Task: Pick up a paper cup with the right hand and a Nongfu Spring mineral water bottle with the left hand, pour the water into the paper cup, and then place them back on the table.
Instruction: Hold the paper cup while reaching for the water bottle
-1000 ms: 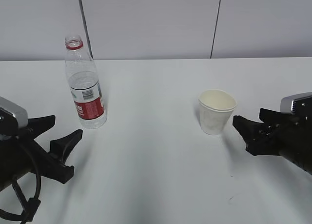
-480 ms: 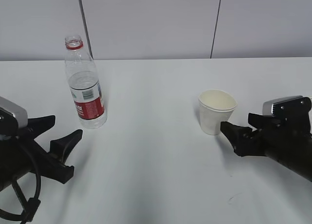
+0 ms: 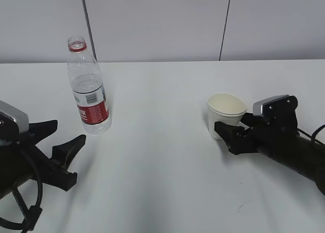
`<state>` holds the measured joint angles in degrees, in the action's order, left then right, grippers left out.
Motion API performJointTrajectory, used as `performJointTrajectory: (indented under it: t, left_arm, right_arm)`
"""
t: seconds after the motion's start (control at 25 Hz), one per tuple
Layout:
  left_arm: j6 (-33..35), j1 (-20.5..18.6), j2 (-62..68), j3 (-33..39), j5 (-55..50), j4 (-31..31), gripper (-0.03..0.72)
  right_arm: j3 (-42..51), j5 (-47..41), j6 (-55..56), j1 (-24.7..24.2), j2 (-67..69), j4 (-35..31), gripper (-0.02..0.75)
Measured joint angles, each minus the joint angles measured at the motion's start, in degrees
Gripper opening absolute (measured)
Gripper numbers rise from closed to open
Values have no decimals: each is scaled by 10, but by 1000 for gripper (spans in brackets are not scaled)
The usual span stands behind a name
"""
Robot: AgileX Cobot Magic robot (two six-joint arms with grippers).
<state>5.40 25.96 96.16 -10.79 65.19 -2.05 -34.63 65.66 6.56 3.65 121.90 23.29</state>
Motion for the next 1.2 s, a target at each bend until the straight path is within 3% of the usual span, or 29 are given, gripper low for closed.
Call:
performJointTrajectory:
  t: [0.44, 1.2]
  left_arm:
    - [0, 0, 0, 0, 0, 0, 439]
    - [0, 0, 4, 0, 1, 0, 439]
  right_arm:
    - [-44, 1, 0, 0, 23, 27, 608]
    - [-46, 1, 0, 0, 26, 27, 487]
